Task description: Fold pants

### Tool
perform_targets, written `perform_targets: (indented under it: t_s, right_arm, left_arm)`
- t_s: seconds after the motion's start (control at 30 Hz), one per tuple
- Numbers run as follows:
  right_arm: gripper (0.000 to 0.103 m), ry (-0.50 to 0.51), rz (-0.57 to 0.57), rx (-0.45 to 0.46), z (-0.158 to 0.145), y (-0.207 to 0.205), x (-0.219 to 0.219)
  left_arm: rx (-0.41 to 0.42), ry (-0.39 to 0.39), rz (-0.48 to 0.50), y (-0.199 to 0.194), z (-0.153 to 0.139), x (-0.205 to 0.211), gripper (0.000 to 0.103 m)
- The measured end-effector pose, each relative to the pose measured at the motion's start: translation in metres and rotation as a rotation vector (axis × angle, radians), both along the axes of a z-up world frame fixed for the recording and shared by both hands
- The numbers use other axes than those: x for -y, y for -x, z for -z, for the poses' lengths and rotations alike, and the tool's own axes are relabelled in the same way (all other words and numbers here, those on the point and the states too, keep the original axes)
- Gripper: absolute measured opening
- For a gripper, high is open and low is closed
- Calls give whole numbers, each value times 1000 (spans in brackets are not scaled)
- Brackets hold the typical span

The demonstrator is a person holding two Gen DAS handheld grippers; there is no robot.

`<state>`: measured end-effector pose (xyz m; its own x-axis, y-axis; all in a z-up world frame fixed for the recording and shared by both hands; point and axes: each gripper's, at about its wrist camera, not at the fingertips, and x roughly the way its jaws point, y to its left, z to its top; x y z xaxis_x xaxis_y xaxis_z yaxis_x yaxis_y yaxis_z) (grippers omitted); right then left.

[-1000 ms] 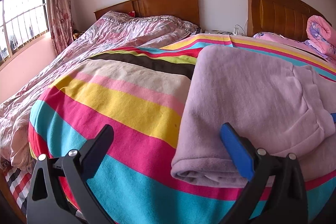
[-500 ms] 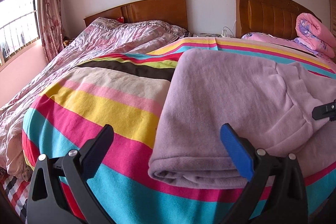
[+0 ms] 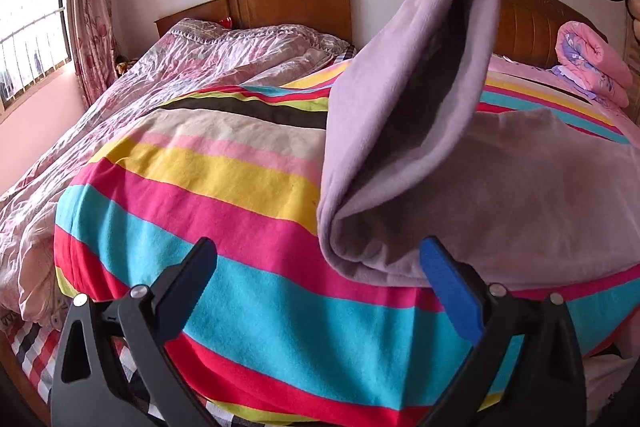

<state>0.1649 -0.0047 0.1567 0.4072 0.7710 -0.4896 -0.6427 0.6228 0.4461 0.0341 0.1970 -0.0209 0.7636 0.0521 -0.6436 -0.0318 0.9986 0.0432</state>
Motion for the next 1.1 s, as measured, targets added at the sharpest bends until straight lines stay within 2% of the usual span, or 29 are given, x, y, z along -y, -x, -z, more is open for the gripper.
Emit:
perform_targets:
  t_s: [0.07, 0.1, 0.17, 0.2, 0.27, 0.3, 0.33, 0.37, 0.43, 0.47, 0.53, 0.63, 0.73, 0.77, 0.83, 0.87, 0.9, 0.97, 1.1]
  right_arm:
    - [13, 13, 4, 16, -8, 1, -5]
    - [13, 17, 8, 24, -12, 2, -4]
    - [13, 13, 30, 41, -18, 5, 5]
    - [13, 8, 45, 47, -19, 7, 12]
    - [13, 2, 73, 40, -14, 5, 27]
    - [13, 6, 85, 34, -10, 4, 32]
    - [13, 7, 94, 24, -6, 2, 37]
    - [13, 1, 100, 11, -1, 1, 41]
    - [13, -15, 109, -5, 5, -1, 48]
    - [13, -25, 113, -8, 7, -1, 50]
    - [13, -40, 120, -3, 9, 5, 57]
    - [13, -43, 160, -6, 24, 31, 82]
    - [13, 4, 237, -57, 75, 61, 118]
    - [13, 28, 265, -110, 101, 68, 129]
    - [13, 76, 306, -271, 164, 75, 145]
    - [13, 75, 316, -349, 194, 77, 150]
    - [12, 8, 325, -359, 208, 83, 156]
    - [11, -13, 326, -353, 206, 82, 158]
    - [11, 28, 298, -264, 186, 82, 146]
  left_arm:
    - [-21, 59, -7, -19, 8, 0, 101]
    - [-39, 49, -4, -29, 14, 1, 101]
    - [-82, -62, -42, -43, 30, 1, 102]
    - [-68, -33, -33, -42, 34, -8, 102]
    - [-74, 164, -42, -35, 36, -40, 102]
    - [-56, 237, -45, -29, 33, -49, 102]
    - [-45, 269, -52, -26, 29, -53, 102]
    - [-44, 255, -60, -24, 26, -51, 102]
    - [-63, 134, -64, -27, 26, -37, 102]
    - [-68, 108, -66, -29, 28, -34, 102]
    - [-73, 162, -80, -29, 34, -39, 102]
    - [-62, 142, -78, -27, 32, -37, 102]
    - [-66, 122, -70, -28, 35, -35, 102]
    - [-66, 110, -67, -28, 36, -34, 102]
    - [-66, 81, -53, -29, 38, -30, 102]
    - [-63, 65, -44, -29, 38, -28, 102]
    - [-60, 53, -39, -27, 38, -25, 102]
    - [-71, 53, -31, -30, 38, -27, 102]
    - [-83, 29, -40, -33, 36, -24, 102]
